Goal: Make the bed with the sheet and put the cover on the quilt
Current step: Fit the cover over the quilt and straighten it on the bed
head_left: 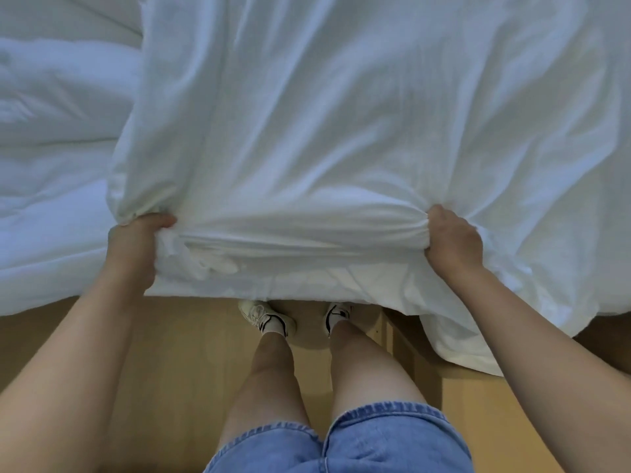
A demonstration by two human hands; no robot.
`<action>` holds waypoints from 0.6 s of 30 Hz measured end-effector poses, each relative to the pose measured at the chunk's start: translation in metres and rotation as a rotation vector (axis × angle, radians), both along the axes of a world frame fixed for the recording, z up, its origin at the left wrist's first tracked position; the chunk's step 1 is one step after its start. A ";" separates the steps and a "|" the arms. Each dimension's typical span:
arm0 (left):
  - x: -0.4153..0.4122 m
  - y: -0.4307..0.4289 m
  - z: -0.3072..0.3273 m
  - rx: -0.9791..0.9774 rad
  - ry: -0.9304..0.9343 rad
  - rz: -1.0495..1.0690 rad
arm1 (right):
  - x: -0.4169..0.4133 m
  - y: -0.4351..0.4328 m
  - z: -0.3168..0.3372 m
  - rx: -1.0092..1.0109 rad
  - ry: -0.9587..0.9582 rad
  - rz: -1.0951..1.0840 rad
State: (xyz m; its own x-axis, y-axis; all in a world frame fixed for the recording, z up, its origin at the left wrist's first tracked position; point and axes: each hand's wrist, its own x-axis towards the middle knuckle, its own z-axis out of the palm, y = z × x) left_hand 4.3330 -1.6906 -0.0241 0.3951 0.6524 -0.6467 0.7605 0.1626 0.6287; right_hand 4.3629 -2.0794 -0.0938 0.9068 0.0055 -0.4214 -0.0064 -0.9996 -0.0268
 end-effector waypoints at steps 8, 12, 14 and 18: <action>-0.019 0.018 -0.024 -0.300 -0.130 -0.076 | -0.013 0.155 0.038 0.107 -0.016 0.219; -0.020 0.037 -0.029 -0.493 -0.218 -0.130 | 0.000 0.277 0.045 0.009 -0.004 0.435; -0.024 0.039 -0.032 -0.549 -0.246 -0.106 | 0.014 0.306 0.038 -0.062 -0.033 0.454; -0.021 0.049 -0.029 -0.656 -0.273 -0.093 | 0.023 0.307 0.039 -0.106 -0.176 0.551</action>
State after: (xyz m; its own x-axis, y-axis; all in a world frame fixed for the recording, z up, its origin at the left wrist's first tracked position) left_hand 4.3122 -1.6417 -0.0531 0.6340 0.1187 -0.7641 0.6190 0.5143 0.5935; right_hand 4.3857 -1.7723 -0.0543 0.8385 0.4622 -0.2886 0.5106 -0.8514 0.1201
